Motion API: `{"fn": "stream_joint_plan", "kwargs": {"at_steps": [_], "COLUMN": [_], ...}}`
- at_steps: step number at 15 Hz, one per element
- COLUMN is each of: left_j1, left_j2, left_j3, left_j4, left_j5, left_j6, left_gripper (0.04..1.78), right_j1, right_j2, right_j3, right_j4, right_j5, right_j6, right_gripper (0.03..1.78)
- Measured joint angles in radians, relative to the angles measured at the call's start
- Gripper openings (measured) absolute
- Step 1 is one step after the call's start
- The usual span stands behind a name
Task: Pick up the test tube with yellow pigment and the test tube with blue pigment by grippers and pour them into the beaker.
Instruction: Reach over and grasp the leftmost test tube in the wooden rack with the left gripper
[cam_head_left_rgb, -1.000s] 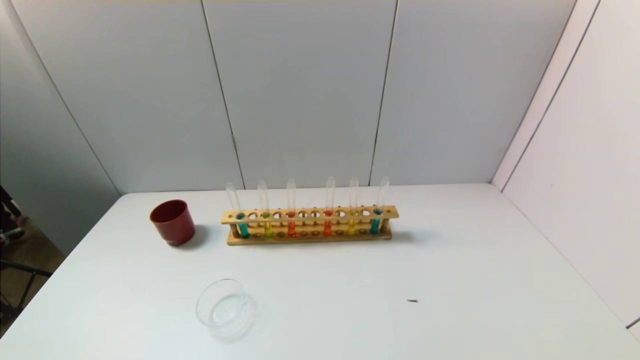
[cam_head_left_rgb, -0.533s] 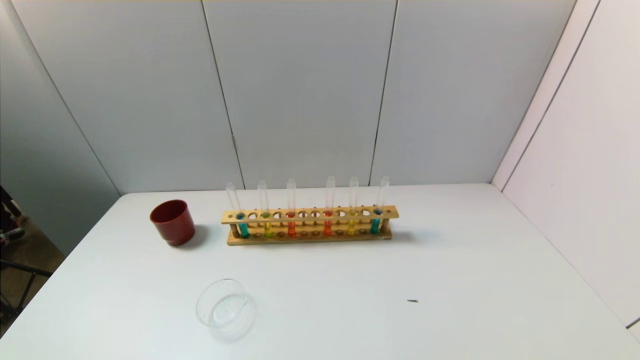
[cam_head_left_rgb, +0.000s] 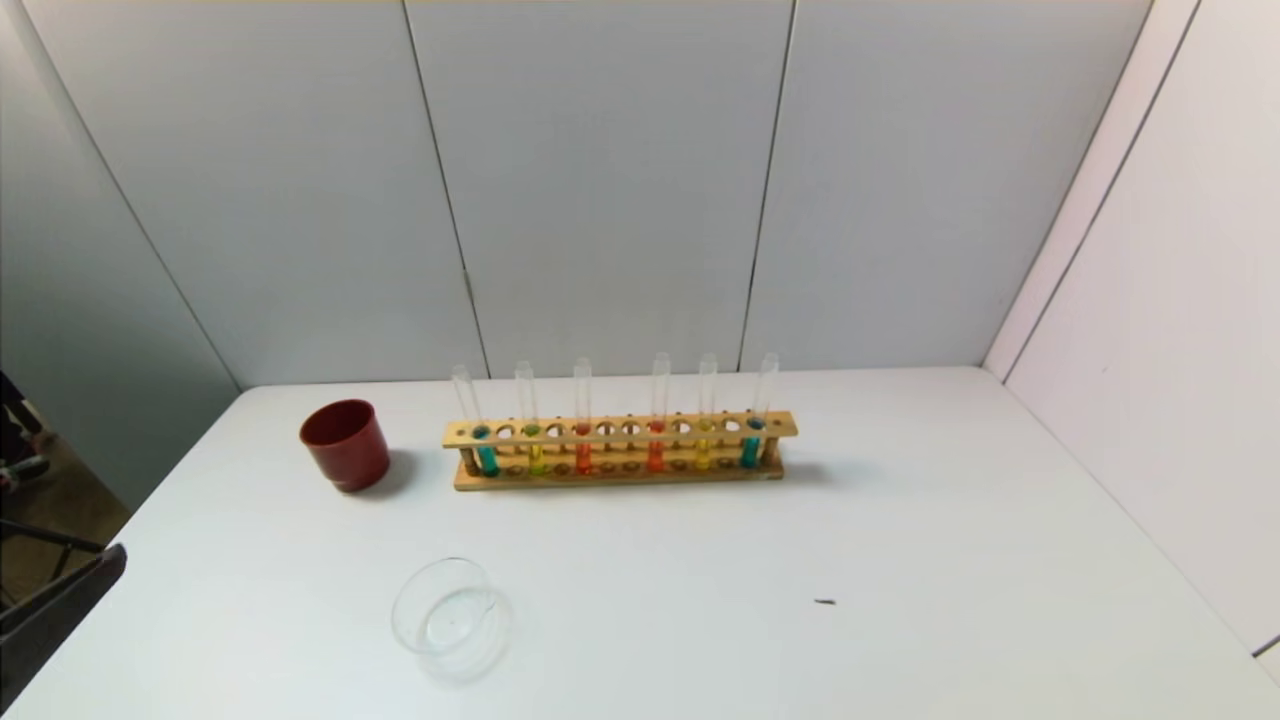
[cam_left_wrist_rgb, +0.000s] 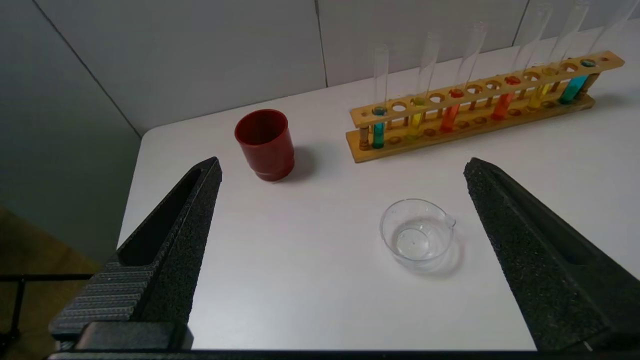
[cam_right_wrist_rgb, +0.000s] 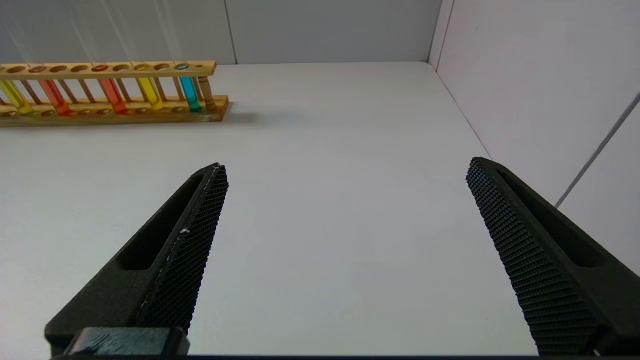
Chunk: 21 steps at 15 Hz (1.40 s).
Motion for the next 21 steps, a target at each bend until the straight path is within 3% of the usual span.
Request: {"fn": "stream_joint_plan", "kwargs": {"at_steps": [9, 13, 21], "left_j1": [-0.111, -0.141, -0.177], "left_j2": [0.507, 0.721, 1.09], "left_j3": [-0.14, -0.156, -0.216], "left_j4": [-0.197, -0.399, -0.66], "left_j5": [0.009, 0.052, 0.095], "left_j6": [0.039, 0.034, -0.127], "left_gripper": [1.71, 1.71, 1.71], "right_j1": [0.0, 0.0, 0.0], "right_j2": [0.0, 0.0, 0.0], "right_j3": [0.0, 0.0, 0.0], "right_j4": [0.0, 0.0, 0.0], "right_j5": [0.0, 0.0, 0.0], "right_j6": [0.0, 0.0, 0.0], "right_gripper": [1.74, 1.74, 1.74]}}
